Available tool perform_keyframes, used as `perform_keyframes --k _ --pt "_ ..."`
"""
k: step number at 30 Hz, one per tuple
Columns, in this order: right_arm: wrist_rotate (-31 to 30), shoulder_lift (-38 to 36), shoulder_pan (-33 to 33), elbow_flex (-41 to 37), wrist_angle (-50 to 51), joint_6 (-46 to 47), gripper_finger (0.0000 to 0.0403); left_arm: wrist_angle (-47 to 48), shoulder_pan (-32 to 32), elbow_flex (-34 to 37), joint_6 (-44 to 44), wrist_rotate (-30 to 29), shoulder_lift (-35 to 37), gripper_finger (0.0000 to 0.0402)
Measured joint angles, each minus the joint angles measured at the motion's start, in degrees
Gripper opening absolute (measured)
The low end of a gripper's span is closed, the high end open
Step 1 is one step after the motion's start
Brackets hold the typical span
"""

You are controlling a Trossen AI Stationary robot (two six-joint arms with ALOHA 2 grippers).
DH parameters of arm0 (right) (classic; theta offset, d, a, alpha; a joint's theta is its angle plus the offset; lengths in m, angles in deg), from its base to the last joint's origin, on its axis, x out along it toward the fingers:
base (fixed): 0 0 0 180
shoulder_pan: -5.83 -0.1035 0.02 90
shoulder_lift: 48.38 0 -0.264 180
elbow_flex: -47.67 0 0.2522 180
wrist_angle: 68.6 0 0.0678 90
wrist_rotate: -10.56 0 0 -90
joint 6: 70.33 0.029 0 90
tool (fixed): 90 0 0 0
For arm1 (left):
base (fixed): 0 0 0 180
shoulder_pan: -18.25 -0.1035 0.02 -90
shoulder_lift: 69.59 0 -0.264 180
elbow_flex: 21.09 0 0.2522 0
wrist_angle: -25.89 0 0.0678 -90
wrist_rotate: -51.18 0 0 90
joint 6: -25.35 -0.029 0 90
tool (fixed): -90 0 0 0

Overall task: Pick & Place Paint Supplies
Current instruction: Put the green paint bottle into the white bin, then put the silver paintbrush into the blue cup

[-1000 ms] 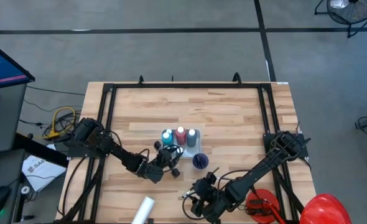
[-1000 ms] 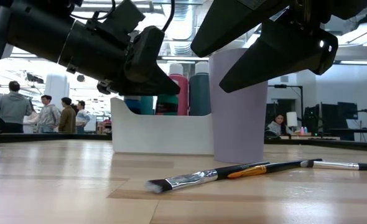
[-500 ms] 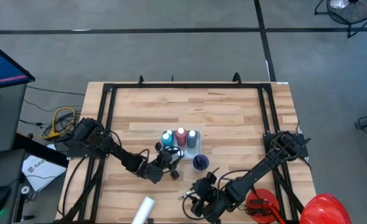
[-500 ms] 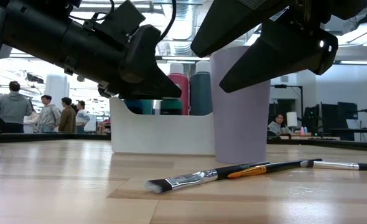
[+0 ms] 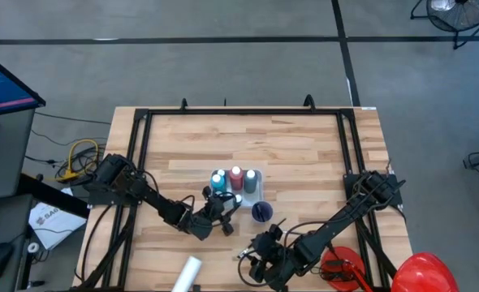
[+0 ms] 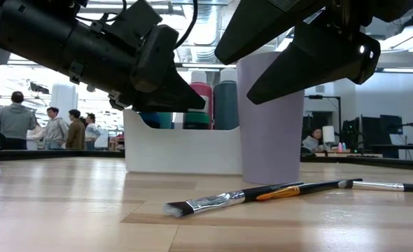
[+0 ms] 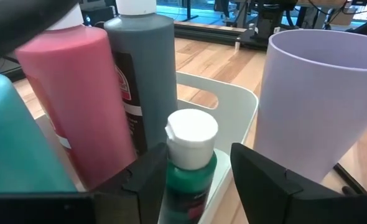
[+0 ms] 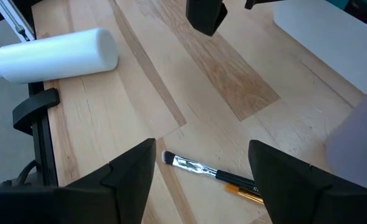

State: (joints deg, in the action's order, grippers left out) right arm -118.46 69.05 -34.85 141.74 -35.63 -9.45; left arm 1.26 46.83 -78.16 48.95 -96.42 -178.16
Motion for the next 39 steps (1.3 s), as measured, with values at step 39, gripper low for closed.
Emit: perform_keyframes --k 39 --pt "12.94 -0.72 -2.22 -0.02 2.55 -4.88 0.0249 0.09 13.31 -0.09 -13.19 10.03 14.14 0.0274"
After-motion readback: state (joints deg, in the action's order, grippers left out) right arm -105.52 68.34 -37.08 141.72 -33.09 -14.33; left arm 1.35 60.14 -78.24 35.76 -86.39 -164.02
